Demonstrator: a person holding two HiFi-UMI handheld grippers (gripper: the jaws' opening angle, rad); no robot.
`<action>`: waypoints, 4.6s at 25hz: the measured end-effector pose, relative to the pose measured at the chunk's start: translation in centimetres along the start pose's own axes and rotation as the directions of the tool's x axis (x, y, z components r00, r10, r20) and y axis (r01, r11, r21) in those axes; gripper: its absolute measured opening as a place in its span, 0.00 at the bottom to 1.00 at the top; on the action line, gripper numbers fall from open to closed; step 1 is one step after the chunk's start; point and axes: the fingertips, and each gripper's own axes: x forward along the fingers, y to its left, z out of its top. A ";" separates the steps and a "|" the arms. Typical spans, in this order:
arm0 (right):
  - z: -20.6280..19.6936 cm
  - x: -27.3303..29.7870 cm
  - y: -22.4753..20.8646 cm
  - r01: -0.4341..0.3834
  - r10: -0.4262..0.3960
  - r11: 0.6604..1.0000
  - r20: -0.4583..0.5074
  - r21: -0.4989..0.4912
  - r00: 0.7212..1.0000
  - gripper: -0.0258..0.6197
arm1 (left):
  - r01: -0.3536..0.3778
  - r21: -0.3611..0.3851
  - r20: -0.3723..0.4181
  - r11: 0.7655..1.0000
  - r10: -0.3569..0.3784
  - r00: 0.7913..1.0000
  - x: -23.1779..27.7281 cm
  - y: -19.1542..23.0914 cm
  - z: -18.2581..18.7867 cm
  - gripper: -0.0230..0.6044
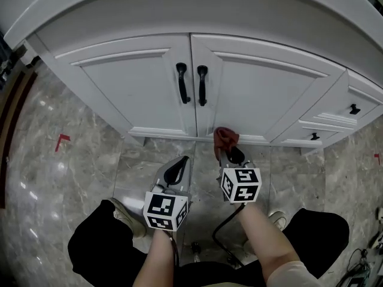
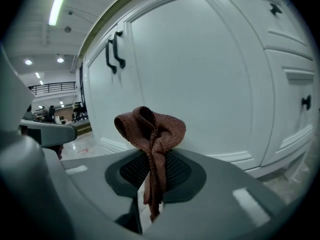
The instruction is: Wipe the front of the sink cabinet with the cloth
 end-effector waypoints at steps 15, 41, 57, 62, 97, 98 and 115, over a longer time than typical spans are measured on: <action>-5.1 7.1 3.7 -0.034 0.034 0.999 -0.089 -0.004 0.995 0.18 | -0.053 -0.042 -0.044 0.998 0.051 0.998 -2.8 4.8 -3.4 0.04; -4.5 -3.8 -18.0 0.362 -0.350 0.920 -0.103 0.148 0.931 0.18 | 0.115 0.005 -0.061 0.993 -0.115 0.991 5.4 -5.8 -3.0 0.04; 5.4 -7.2 -4.6 0.199 -0.198 0.980 0.103 0.007 0.975 0.18 | 0.019 0.056 0.060 0.998 -0.022 0.998 -1.1 0.0 3.7 0.04; 12.9 -11.0 0.6 0.176 -0.167 0.984 0.275 -0.007 0.947 0.18 | 0.003 0.078 0.191 0.997 -0.018 0.981 -5.1 1.1 9.5 0.04; 8.7 -32.3 17.9 0.218 -0.137 0.960 0.384 -0.177 0.913 0.18 | 0.053 0.195 0.374 0.979 -0.124 0.919 -30.0 -7.2 11.0 0.04; 8.5 -32.6 18.3 0.220 -0.138 0.959 0.384 -0.179 0.913 0.18 | 0.059 0.208 0.365 0.976 -0.134 0.921 -30.4 -7.5 10.5 0.04; 6.6 -33.2 20.7 0.195 -0.114 0.963 0.375 -0.184 0.920 0.18 | 0.084 0.198 0.356 0.977 -0.151 0.922 -32.2 -7.1 8.9 0.04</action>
